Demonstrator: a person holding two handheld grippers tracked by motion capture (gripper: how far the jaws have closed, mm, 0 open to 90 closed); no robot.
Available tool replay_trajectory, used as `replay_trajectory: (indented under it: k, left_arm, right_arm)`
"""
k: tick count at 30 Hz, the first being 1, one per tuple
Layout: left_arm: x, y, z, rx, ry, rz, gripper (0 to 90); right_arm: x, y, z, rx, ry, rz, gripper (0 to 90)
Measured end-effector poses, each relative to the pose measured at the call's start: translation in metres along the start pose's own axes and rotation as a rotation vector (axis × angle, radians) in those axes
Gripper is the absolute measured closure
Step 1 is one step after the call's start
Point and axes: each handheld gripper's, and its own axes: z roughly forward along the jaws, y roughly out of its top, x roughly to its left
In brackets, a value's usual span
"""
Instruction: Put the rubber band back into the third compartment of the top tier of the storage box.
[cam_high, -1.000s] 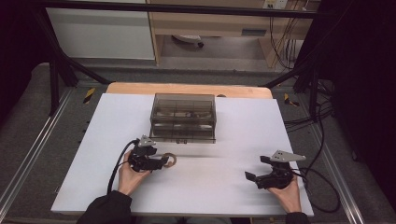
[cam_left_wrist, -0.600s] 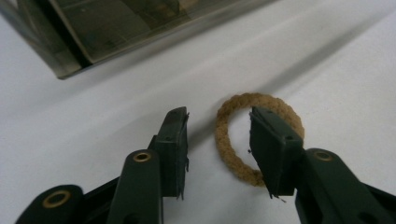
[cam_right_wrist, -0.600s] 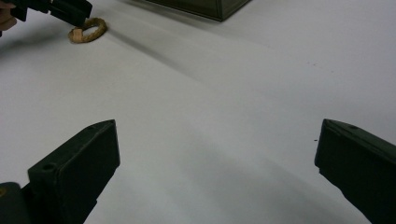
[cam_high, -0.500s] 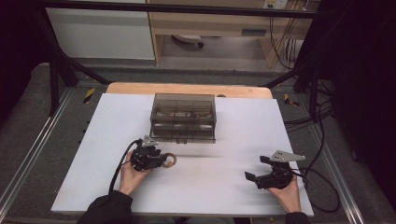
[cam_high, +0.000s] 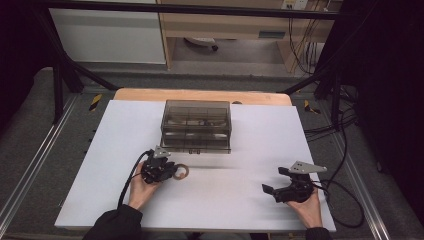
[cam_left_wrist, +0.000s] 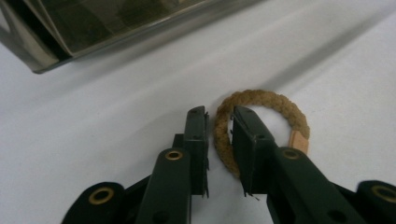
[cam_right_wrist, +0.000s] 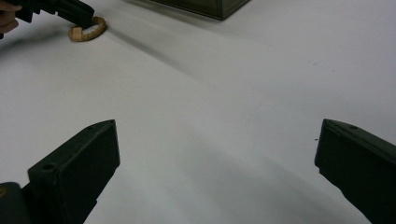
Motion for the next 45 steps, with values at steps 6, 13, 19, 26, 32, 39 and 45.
replay_trajectory:
  k: [6, 13, 19, 26, 32, 39, 45]
  left_arm:
    - [-0.001, -0.001, 0.0, -0.003, 0.012, 0.003, 80.3]
    - [-0.002, -0.001, 0.0, -0.005, 0.021, 0.006, 82.6]
    - [-0.002, -0.001, 0.0, -0.008, 0.02, 0.003, 83.2]
    - [-0.002, -0.001, -0.001, -0.014, 0.014, 0.002, 84.0]
    - [-0.003, 0.0, -0.004, -0.03, 0.009, -0.002, 84.3]
    - [-0.006, -0.001, -0.008, -0.033, -0.003, 0.011, 84.4]
    - [-0.008, 0.0, -0.013, -0.043, -0.014, 0.017, 84.4]
  right_arm:
    - [0.0, 0.0, 0.0, 0.0, -0.001, -0.002, 0.6]
    - [0.0, 0.0, 0.0, 0.002, -0.001, -0.004, 0.6]
    - [0.0, 0.0, 0.001, 0.003, -0.001, -0.001, 0.6]
    - [0.0, 0.0, 0.001, 0.004, 0.0, 0.001, 0.7]
    - [0.0, 0.0, 0.001, 0.004, 0.0, 0.001, 0.6]
    - [0.0, 0.0, 0.001, 0.002, 0.0, 0.001, 0.6]
    - [0.0, 0.0, 0.001, 0.007, 0.002, 0.001, 0.6]
